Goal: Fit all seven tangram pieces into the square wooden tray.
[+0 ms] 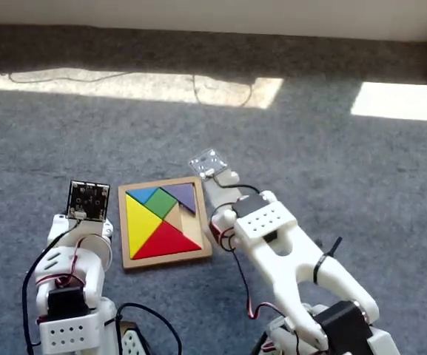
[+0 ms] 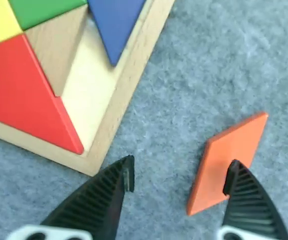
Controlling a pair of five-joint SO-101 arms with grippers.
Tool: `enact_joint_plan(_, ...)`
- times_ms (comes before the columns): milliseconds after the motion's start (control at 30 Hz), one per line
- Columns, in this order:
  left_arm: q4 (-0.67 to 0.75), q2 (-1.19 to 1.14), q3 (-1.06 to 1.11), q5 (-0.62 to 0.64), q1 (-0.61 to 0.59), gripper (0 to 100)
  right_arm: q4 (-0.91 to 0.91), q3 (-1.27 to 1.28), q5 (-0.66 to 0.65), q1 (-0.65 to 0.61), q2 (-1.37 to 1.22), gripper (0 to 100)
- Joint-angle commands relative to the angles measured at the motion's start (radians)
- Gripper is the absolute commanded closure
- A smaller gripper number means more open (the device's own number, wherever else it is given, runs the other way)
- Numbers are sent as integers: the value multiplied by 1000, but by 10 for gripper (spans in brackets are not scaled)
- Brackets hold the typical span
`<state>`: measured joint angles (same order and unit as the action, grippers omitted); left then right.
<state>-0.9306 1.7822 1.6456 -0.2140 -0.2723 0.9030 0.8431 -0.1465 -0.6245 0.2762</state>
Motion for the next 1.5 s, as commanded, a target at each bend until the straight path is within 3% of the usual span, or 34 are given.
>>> enact_joint_plan(0, 12, 39, -8, -8, 8, 989, -31, -12, -8, 62, -64, 721)
enact_joint_plan(200, 12, 39, -8, -8, 8, 989, -97, -4, -9, 119, -131, 722)
enact_joint_plan(400, 12, 39, -8, -8, 8, 989, -99, -5, -9, 133, -134, 841)
enact_joint_plan(733, 12, 39, -8, -8, 8, 989, -99, -2, -58, 173, -136, 849)
enact_joint_plan(900, 12, 39, -8, -8, 8, 989, -97, -8, -64, 173, -131, 954)
enact_joint_plan(1100, 12, 39, -8, -8, 8, 989, -94, -12, -58, 173, -127, 961)
enact_joint_plan(1467, 15, 39, -8, -8, 8, 989, -71, 94, -58, 166, 147, 964)
